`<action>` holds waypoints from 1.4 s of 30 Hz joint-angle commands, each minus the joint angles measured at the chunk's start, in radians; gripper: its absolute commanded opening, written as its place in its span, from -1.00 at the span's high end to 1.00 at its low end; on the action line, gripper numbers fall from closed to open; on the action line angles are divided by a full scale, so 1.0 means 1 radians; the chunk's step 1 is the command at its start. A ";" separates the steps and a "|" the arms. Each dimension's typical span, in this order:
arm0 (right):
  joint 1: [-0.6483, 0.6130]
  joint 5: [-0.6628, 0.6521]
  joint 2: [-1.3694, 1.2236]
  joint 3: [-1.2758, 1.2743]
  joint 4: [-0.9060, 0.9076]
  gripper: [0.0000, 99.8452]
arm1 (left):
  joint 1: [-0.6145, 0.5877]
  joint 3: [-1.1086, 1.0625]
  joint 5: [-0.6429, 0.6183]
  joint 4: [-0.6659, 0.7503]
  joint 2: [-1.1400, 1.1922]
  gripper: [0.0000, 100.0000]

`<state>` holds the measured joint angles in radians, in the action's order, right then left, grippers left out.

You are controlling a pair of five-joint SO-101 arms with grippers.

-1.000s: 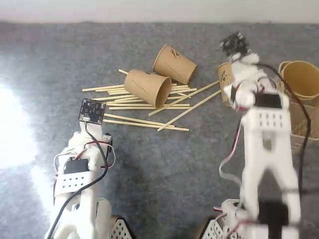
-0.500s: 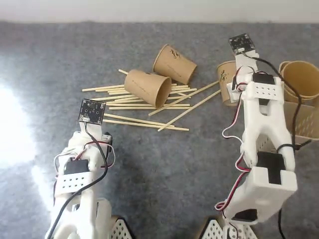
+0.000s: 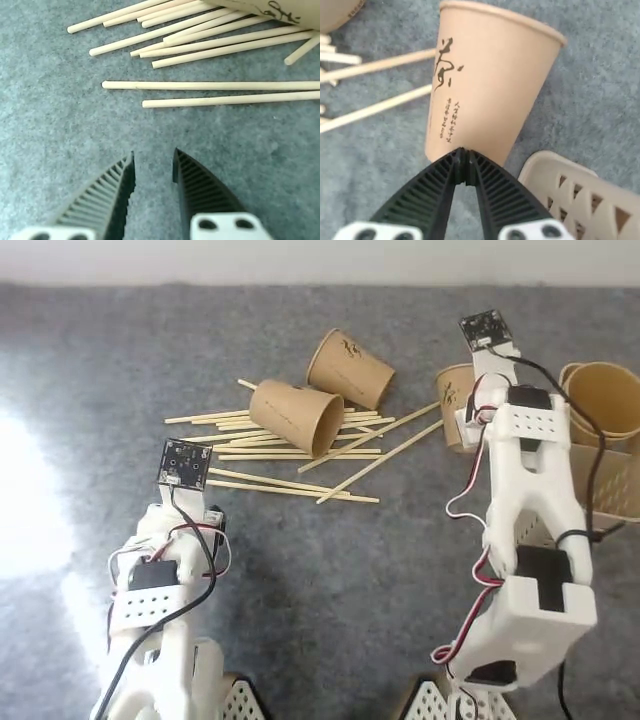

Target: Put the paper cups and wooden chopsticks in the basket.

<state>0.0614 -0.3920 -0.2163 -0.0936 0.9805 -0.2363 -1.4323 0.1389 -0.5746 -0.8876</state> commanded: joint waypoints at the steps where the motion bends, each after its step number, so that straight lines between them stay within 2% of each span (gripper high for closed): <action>1: 0.018 0.008 0.030 -0.025 0.041 0.99 | 0.008 0.012 0.006 0.020 -0.012 0.76; 12: 0.013 0.011 0.036 -0.112 0.211 0.99 | 0.006 0.012 0.006 0.018 -0.012 0.76; 16: -0.016 0.009 0.084 -0.104 0.332 0.99 | 0.006 0.012 0.006 0.020 -0.012 0.76; 21: -0.125 0.003 0.423 -0.130 0.429 0.99 | 0.006 0.012 0.006 0.020 -0.012 0.76; 25: -0.202 0.002 0.713 -0.130 0.429 0.99 | 0.006 0.012 0.006 0.020 -0.012 0.76; 27: -0.208 0.003 0.765 -0.109 0.410 0.98 | 0.006 0.012 0.006 0.020 -0.012 0.76; 30: -0.176 0.005 0.716 -0.072 0.398 0.97 | 0.006 0.012 0.006 0.020 -0.012 0.76; 35: -0.150 0.006 0.487 0.032 0.400 0.77 | 0.006 0.012 0.006 0.020 -0.012 0.76; 42: -0.148 0.006 0.211 0.270 0.401 0.78 | 0.006 0.012 0.006 0.020 -0.012 0.76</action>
<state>-0.1028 -0.3920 0.0629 0.0537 1.3993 -0.2363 -1.4323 0.1389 -0.5746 -0.8876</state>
